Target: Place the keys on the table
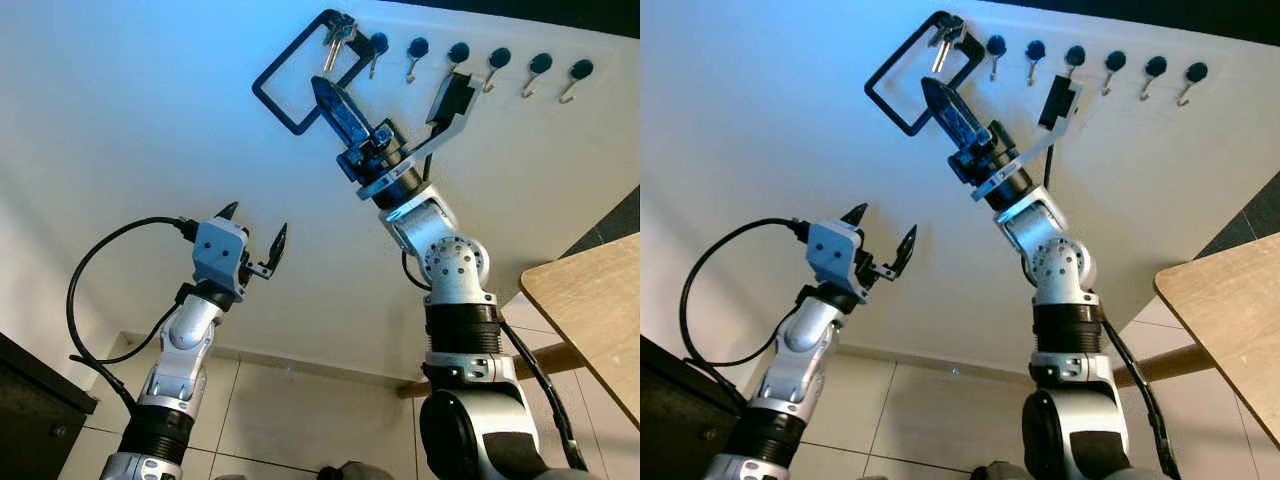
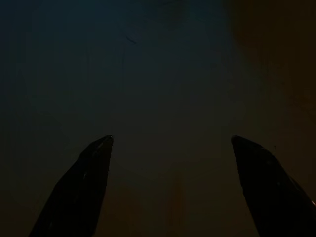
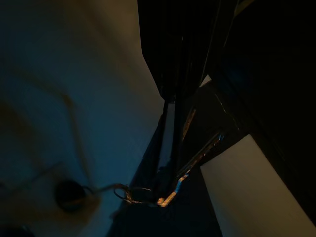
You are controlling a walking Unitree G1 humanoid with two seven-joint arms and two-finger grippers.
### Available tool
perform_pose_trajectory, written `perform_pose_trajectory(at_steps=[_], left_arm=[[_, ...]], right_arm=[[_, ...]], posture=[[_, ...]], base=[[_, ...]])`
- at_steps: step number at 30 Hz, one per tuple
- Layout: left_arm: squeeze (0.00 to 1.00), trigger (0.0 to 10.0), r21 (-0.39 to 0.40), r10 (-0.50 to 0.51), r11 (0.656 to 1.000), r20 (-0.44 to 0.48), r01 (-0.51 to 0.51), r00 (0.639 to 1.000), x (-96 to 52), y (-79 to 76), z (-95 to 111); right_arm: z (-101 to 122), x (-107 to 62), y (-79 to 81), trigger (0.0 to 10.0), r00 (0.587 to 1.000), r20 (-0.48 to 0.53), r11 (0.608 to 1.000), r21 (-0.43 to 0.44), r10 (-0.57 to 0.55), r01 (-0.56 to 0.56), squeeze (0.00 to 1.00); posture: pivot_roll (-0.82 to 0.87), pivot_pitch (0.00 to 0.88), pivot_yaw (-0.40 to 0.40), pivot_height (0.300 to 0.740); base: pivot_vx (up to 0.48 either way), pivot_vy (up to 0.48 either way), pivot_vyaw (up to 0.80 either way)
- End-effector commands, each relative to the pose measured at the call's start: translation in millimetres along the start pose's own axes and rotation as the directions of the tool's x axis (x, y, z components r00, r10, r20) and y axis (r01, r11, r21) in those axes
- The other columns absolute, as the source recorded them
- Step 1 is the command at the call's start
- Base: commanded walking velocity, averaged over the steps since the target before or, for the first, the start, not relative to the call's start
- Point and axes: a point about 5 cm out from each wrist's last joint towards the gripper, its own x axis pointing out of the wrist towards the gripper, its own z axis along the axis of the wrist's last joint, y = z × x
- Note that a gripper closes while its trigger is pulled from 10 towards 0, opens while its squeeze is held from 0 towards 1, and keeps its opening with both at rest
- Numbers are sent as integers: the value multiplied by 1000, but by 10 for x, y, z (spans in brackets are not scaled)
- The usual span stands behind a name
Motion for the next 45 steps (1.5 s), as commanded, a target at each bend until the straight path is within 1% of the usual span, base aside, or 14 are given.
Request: perform_pose_trajectory(at_steps=[1,6,9,10,11,13,14,16,17,23,24,25,26,45], left_arm=[[0,10000,11,-23,1000,-26,23,999,-36,-31,-38],[0,10000,12,-26,1000,-29,26,999,-38,-36,-44],[0,10000,13,-31,999,-31,31,999,-38,-44,-47],[0,10000,13,-32,999,-31,32,999,-38,-46,-48],[0,10000,14,-33,999,-31,34,999,-39,-50,-48],[0,10000,15,-36,999,-31,36,999,-40,-54,-49],[0,10000,15,-37,999,-32,38,999,-41,-56,-49],[0,10000,14,-37,999,-31,38,999,-41,-58,-48],[0,10000,15,-38,999,-32,39,999,-42,-58,-49],[0,10000,16,-37,999,-31,37,999,-45,-55,-47],[0,10000,17,-36,999,-32,36,999,-45,-54,-47],[0,10000,17,-36,999,-32,36,999,-45,-54,-47],[0,10000,16,-35,999,-32,36,999,-46,-54,-47],[0,10000,14,-29,999,-32,29,999,-27,-61,-42]], right_arm=[[-77,5,71,0,999,8,998,36,43,-43,0],[-114,-40,35,314,1000,-10,997,71,7,-6,0],[-174,-120,-122,4667,993,-40,992,51,-109,111,0],[-178,-133,-139,4667,992,-41,991,49,-123,125,0],[-176,-146,-153,10000,990,-41,989,46,-136,138,0],[-166,-156,-170,10000,988,-37,988,41,-148,150,0],[-149,-160,-182,10000,987,-28,987,39,-156,157,275],[-139,-162,-184,10000,987,-23,987,38,-157,158,275],[-129,-162,-188,10000,987,-18,986,37,-161,162,1000],[-97,-167,-185,10000,987,-4,986,42,-163,163,1000],[-90,-180,-195,10000,986,3,985,45,-169,168,306],[-90,-180,-195,10000,986,3,985,45,-169,168,306],[-84,-195,-208,10000,984,10,983,49,-177,177,0],[-315,-696,-678,10000,909,-15,904,101,-416,416,0]], posture=[[71,42,-51,740],[69,44,-50,740],[69,45,-51,740],[69,45,-51,740],[68,46,-50,740],[68,46,-50,740],[68,47,-50,740],[68,47,-50,740],[68,47,-50,740],[70,49,-50,740],[70,49,-50,740],[70,49,-50,740],[71,50,-50,740],[74,69,-49,740]], base=[[0,0,0],[0,0,0],[0,0,0],[0,0,0],[0,0,0],[0,0,0],[0,0,0],[0,0,0],[0,0,0],[0,0,0],[0,0,0],[0,0,0],[0,0,0],[0,0,0]])
